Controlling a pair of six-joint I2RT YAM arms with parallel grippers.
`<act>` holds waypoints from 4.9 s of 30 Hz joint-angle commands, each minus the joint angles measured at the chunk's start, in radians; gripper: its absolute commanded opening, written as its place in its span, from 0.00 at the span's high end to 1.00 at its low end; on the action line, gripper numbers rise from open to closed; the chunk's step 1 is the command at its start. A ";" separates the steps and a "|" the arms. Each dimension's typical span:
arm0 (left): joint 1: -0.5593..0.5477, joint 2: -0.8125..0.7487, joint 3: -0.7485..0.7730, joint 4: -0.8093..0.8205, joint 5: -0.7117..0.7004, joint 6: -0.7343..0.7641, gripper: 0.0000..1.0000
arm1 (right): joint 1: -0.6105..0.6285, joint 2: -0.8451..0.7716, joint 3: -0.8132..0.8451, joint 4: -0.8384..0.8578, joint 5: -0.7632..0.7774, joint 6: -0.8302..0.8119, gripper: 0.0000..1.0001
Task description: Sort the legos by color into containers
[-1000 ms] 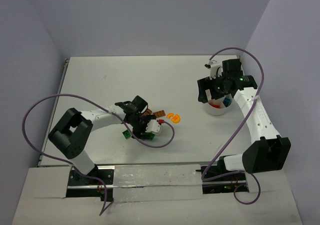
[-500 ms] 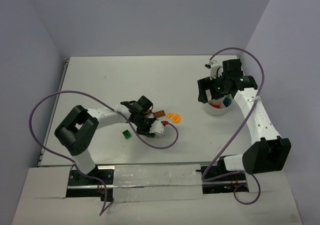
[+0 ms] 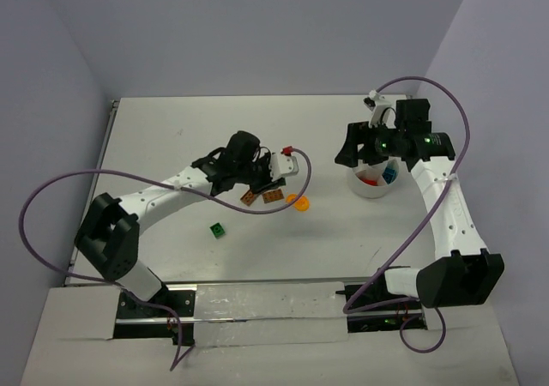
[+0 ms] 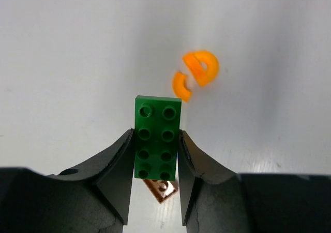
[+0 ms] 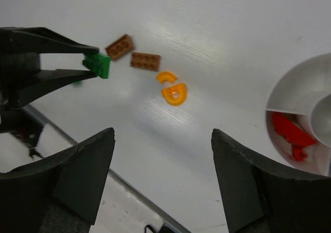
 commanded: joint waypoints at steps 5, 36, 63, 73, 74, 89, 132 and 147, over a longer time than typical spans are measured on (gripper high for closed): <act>-0.021 -0.019 0.142 0.194 -0.160 -0.304 1.00 | 0.019 -0.020 0.069 0.115 -0.270 0.187 0.29; -0.171 -0.043 0.224 0.332 -0.219 -0.305 1.00 | 0.134 0.133 0.107 0.167 -0.319 0.257 0.34; 0.073 -0.089 0.274 0.066 -0.094 -0.517 0.01 | -0.270 0.391 0.618 -0.428 -0.032 -0.533 1.00; 0.188 -0.029 0.317 -0.045 -0.049 -0.630 0.01 | -0.276 0.526 0.573 -0.373 0.184 -0.633 1.00; 0.198 -0.035 0.306 -0.042 -0.047 -0.633 0.01 | -0.275 0.535 0.575 -0.360 0.195 -0.634 0.99; 0.223 -0.041 0.288 -0.095 -0.058 -0.557 0.01 | -0.272 0.697 0.660 -0.327 0.210 -0.670 0.91; 0.387 -0.213 -0.184 -0.652 0.290 0.666 0.10 | -0.153 0.618 0.885 -0.477 0.114 -0.477 0.00; 0.382 -0.122 -0.283 -0.535 0.260 0.857 0.10 | -0.153 0.562 0.860 -0.490 0.110 -0.437 0.00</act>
